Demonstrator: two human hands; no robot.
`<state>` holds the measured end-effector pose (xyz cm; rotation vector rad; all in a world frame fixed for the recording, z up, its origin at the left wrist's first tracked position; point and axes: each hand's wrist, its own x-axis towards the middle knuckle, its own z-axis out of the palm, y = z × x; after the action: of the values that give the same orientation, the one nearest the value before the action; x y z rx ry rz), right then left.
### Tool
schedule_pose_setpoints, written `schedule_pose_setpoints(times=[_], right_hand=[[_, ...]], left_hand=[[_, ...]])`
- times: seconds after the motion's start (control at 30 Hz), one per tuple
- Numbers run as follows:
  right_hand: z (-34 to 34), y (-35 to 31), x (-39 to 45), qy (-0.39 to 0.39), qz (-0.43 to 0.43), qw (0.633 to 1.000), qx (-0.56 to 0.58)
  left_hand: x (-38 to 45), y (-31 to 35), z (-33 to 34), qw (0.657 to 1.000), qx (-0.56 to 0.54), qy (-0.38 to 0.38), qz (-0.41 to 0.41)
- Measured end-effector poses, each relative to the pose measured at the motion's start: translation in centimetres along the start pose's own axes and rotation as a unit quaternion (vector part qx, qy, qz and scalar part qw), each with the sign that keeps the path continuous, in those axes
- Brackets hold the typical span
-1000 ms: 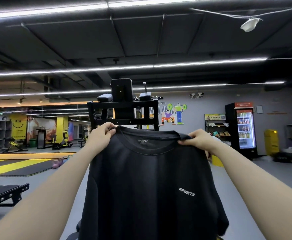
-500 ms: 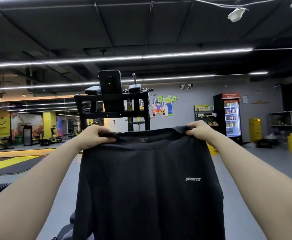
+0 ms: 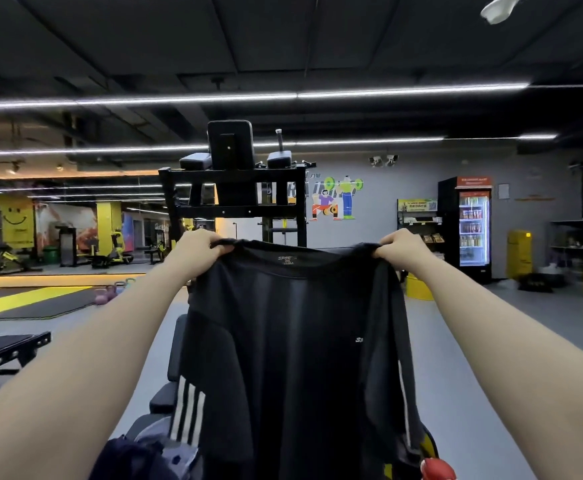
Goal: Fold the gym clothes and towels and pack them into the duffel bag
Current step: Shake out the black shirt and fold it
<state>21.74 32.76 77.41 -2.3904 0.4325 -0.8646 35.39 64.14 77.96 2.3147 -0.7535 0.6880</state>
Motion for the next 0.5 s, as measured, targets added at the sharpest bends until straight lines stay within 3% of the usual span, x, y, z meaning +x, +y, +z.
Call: schedule_pose_setpoints(times=[0.3,0.5], right_hand=[[1.1,-0.1,-0.6,-0.074,-0.043,0.994,0.062],[0.8,0.4,-1.5,-0.102,-0.030,0.978,0.180]], left_hand=[[0.4,0.4,1.0,0.997,-0.058,0.005,-0.047],[0.3,-0.9,1.0,0.997,-0.022,0.024,-0.066]])
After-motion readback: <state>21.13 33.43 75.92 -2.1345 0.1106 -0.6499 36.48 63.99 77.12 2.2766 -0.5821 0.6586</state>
